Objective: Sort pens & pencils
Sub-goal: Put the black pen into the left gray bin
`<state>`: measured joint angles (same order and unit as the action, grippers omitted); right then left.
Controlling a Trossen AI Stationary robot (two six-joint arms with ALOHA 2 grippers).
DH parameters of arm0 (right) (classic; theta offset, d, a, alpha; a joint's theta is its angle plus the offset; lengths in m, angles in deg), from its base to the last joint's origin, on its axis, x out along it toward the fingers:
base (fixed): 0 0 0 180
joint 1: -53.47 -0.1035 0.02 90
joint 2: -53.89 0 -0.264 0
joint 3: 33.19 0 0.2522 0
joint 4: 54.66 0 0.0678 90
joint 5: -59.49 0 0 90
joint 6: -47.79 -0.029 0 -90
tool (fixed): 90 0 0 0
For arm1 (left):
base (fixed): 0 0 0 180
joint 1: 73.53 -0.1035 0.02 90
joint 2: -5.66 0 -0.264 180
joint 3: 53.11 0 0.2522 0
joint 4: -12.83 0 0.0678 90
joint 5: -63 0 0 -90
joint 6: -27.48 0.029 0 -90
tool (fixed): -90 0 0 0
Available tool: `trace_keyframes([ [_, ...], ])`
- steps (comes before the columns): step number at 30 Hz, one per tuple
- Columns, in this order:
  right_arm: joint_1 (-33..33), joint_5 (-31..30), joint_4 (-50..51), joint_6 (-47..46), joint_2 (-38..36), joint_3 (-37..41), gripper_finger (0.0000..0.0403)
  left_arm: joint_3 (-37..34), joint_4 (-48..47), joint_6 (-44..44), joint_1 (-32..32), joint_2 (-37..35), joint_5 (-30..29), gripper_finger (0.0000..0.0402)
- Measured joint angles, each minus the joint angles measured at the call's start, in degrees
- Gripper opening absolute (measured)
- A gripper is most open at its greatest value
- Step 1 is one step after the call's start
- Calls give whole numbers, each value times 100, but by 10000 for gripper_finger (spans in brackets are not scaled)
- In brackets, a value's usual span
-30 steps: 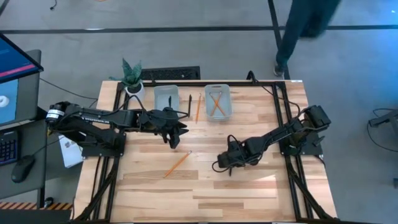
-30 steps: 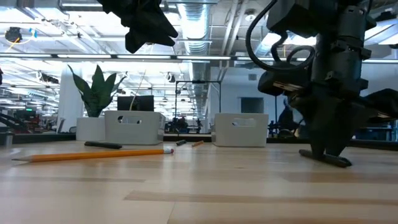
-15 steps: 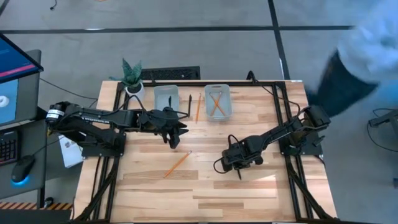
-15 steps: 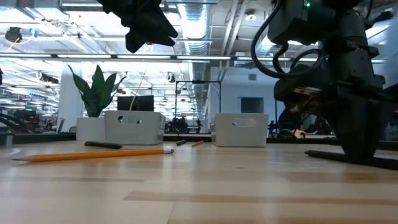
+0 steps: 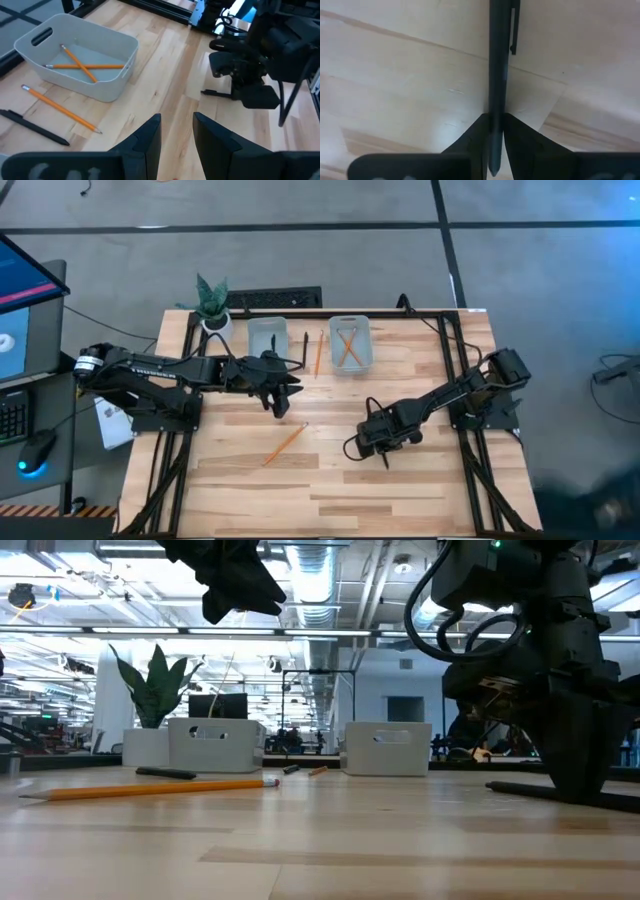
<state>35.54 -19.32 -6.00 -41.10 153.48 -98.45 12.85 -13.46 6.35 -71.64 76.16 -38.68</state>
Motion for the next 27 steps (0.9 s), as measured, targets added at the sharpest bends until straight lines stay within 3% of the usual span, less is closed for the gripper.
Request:
trace_keyframes([
  [16, 600, -1013, 705, 1520, 18, -1177, 75, 0, -2, 80, 0, 0, -265, 103],
  [27, 1353, -1663, 1014, 3498, 9, -2354, 75, 0, 13, 149, -26, 1, -269, 103],
])
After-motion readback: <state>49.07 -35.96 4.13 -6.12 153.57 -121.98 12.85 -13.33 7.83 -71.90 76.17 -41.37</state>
